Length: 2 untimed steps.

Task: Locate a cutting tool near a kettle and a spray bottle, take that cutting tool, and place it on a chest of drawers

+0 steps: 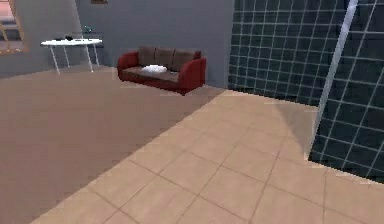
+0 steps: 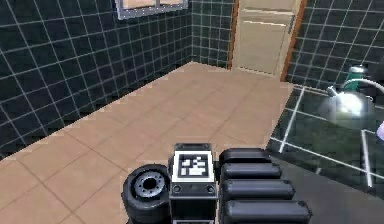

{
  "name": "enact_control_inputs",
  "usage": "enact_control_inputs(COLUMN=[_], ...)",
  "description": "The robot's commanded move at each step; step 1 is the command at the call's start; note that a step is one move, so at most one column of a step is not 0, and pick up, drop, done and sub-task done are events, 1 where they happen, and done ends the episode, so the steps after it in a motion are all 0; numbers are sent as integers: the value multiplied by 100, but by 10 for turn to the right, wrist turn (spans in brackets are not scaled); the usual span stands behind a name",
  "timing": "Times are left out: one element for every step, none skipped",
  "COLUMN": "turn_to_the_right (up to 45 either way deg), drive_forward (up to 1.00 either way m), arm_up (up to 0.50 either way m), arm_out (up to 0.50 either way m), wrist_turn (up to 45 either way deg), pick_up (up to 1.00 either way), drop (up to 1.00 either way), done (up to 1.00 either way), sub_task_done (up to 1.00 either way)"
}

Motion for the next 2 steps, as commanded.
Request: enact_control_inputs(turn_to_the_right=[0,-450], drive_forward=[70,0], arm_up=[0,0], arm_out=[0,0], wrist_turn=[0,0], pick_up=[0,0], drop=[0,0], done=[0,0], sub_task_done=[0,0])
